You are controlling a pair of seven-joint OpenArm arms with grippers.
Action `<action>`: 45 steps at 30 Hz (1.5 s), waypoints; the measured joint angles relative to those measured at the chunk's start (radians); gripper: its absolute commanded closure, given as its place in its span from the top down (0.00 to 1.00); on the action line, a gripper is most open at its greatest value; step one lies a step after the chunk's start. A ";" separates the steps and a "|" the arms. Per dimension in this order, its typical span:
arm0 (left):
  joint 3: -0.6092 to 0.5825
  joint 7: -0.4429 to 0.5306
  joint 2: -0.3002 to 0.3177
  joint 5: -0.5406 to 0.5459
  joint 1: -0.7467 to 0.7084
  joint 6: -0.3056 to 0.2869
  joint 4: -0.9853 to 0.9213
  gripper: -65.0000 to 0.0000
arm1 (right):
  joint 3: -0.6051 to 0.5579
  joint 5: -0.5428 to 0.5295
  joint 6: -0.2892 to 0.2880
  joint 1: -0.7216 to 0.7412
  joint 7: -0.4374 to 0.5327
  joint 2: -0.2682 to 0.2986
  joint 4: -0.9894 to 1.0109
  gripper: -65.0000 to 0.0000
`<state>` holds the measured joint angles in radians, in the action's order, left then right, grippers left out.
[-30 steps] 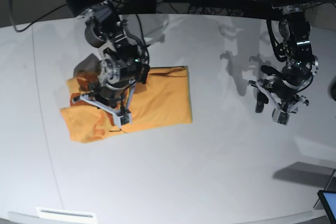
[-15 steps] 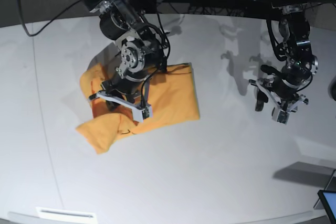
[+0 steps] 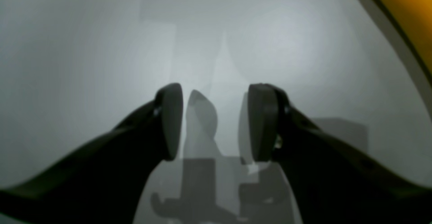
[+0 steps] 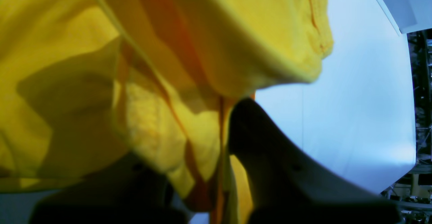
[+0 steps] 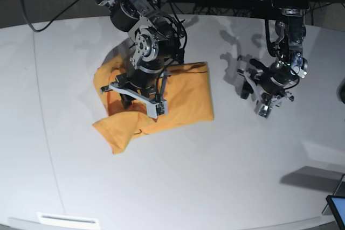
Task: Fold the T-shirt properly
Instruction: 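Lift the strip end with the right gripper and fold it over the strip, then lower the folded end onto the shirt and open the right gripper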
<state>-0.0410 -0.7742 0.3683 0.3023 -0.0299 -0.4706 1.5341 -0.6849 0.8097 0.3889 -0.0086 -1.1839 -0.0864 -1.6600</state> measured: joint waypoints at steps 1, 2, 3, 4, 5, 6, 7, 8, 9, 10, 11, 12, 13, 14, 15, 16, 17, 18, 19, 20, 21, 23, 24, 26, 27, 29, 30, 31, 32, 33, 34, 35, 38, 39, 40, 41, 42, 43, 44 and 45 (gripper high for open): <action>-0.010 0.005 0.000 0.001 0.000 0.002 0.000 0.48 | 0.000 0.000 0.000 0.000 0.000 0.000 0.000 0.01; -0.018 0.006 0.000 0.001 0.000 0.003 0.002 0.48 | 0.000 -0.001 0.000 0.000 0.000 0.000 0.000 0.01; -0.027 0.007 0.001 0.000 0.003 0.003 0.002 0.48 | 0.000 -0.001 0.001 0.000 0.000 0.000 0.000 0.01; -0.034 0.008 0.000 0.000 0.003 0.003 0.002 0.48 | 0.000 -0.002 0.002 0.000 0.000 0.000 0.000 0.01; -0.044 0.016 0.000 -0.011 0.003 0.003 0.003 0.48 | 0.000 -0.002 0.002 0.000 0.000 0.000 0.000 0.01; -0.051 0.019 -0.004 -0.035 0.005 0.003 0.006 0.48 | 0.000 0.000 0.010 0.000 0.000 0.000 0.000 0.01; -0.060 0.026 -0.008 -0.063 0.006 0.003 0.009 0.48 | 0.000 0.009 0.047 -0.001 0.000 0.000 0.000 0.01; -0.072 0.032 -0.014 -0.093 0.008 0.005 0.010 0.48 | -0.003 0.036 0.066 -0.003 0.001 0.000 0.000 0.01; -0.078 0.035 -0.023 -0.116 0.008 0.011 0.013 0.48 | -0.020 0.060 0.084 -0.007 0.000 0.002 0.000 0.01; -0.077 0.037 -0.035 -0.138 0.011 0.012 0.013 0.48 | -0.044 0.073 0.084 -0.011 0.002 0.003 0.000 0.00; -0.078 0.039 -0.046 -0.156 0.013 0.015 0.013 0.48 | -0.071 0.070 0.084 -0.017 0.003 0.002 0.000 0.00; -0.080 0.043 -0.054 -0.167 0.013 0.018 0.014 0.48 | -0.096 0.064 0.084 -0.026 0.008 0.000 0.000 0.00; -0.082 0.043 -0.059 -0.168 0.013 0.019 0.015 0.48 | -0.113 0.066 0.084 -0.038 0.008 -0.002 0.000 0.00; -0.082 0.045 -0.061 -0.167 0.014 0.019 0.015 0.48 | -0.129 0.061 0.084 -0.045 0.005 -0.002 0.000 0.00; -0.083 0.042 -0.063 -0.167 0.020 0.018 0.014 0.48 | -0.139 0.058 0.084 -0.050 0.003 -0.003 0.000 0.00; -0.084 0.034 -0.068 -0.168 0.026 0.018 0.013 0.48 | -0.143 0.058 0.084 -0.052 0.003 -0.004 0.000 0.00; -0.084 0.032 -0.077 -0.172 0.032 0.018 0.011 0.48 | -0.143 0.058 0.084 -0.053 0.002 -0.007 0.000 0.00; -0.086 0.032 -0.084 -0.171 0.036 0.018 0.010 0.48 | -0.141 0.059 0.084 -0.052 -0.002 -0.008 0.000 0.00; -0.092 0.031 -0.086 -0.171 0.039 0.018 0.010 0.48 | -0.140 0.063 0.084 -0.050 -0.002 -0.008 0.000 0.00; -0.099 0.032 -0.086 -0.171 0.040 0.018 0.010 0.48 | -0.140 0.064 0.084 -0.050 -0.002 -0.008 0.000 0.00; -0.112 0.033 -0.083 -0.172 0.041 0.019 0.010 0.48 | -0.140 0.064 0.084 -0.050 -0.003 -0.008 0.000 0.00; -0.149 0.036 -0.080 -0.183 0.046 0.024 0.010 0.48 | -0.140 0.063 0.084 -0.050 -0.002 -0.008 0.000 0.00; -0.167 0.040 -0.080 -0.184 0.047 0.028 0.010 0.48 | -0.140 0.063 0.084 -0.050 0.000 -0.008 0.000 0.00; -0.193 0.058 -0.083 -0.183 0.052 0.028 0.000 0.48 | -0.140 0.063 0.084 -0.050 -0.001 -0.009 0.000 0.00; -0.203 0.066 -0.085 -0.180 0.055 0.029 -0.006 0.48 | -0.146 0.063 0.084 -0.050 -0.002 -0.008 0.000 0.00; -0.216 0.071 -0.085 -0.174 0.060 0.030 -0.013 0.48 | -0.193 0.062 0.085 -0.043 -0.010 -0.003 0.000 0.00; -0.218 0.073 -0.085 -0.174 0.060 0.030 -0.014 0.48 | -0.214 0.058 0.084 -0.040 -0.005 -0.001 0.000 0.00; -0.218 0.075 -0.085 -0.174 0.060 0.030 -0.014 0.48 | -0.229 0.058 0.084 -0.038 -0.003 0.000 0.000 0.00; -0.218 0.075 -0.085 -0.174 0.060 0.030 -0.014 0.48 | -0.238 0.058 0.084 -0.034 -0.004 0.001 0.000 0.00; -0.218 0.075 -0.085 -0.175 0.060 0.030 -0.014 0.48 | -0.248 0.058 0.084 -0.030 -0.003 0.003 0.000 0.00; -0.218 0.075 -0.085 -0.174 0.060 0.030 -0.014 0.48 | -0.254 0.058 0.084 -0.027 -0.003 0.003 0.001 0.00; -0.218 0.075 -0.085 -0.175 0.060 0.030 -0.014 0.48 | -0.254 0.058 0.084 -0.026 -0.003 0.003 0.003 0.00; -0.219 0.075 -0.085 -0.174 0.060 0.030 -0.014 0.48 | -0.256 0.038 0.084 -0.013 -0.003 0.003 0.035 0.00; -0.219 0.075 -0.084 -0.174 0.060 0.030 -0.014 0.48 | -0.256 0.006 0.084 -0.006 -0.005 0.003 0.044 0.00; -0.220 0.076 -0.084 -0.174 0.058 0.034 -0.014 0.48 | -0.256 -0.023 0.084 0.003 -0.010 0.003 0.051 0.00; -0.220 0.081 -0.084 -0.172 0.056 0.035 -0.013 0.48 | -0.256 -0.051 0.083 0.016 -0.014 0.001 0.057 0.00; -0.220 0.084 -0.083 -0.172 0.055 0.034 -0.013 0.48 | -0.256 -0.064 0.084 0.033 -0.024 -0.010 0.062 0.00; -0.220 0.084 -0.083 -0.171 0.054 0.035 -0.012 0.48 | -0.256 -0.071 0.083 0.051 -0.015 -0.016 0.061 0.00; -0.220 0.085 -0.083 -0.171 0.052 0.035 -0.012 0.48 | -0.259 -0.076 0.084 0.069 -0.016 -0.024 0.061 0.00; -0.220 0.089 -0.083 -0.171 0.052 0.035 -0.012 0.48 | -0.261 -0.084 0.084 0.085 -0.028 -0.026 0.061 0.00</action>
<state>-0.2611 -0.6849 0.2852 0.1310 0.0219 -0.4358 1.5219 -0.9455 0.7261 0.4725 0.0765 -1.2121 -0.1120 -1.5990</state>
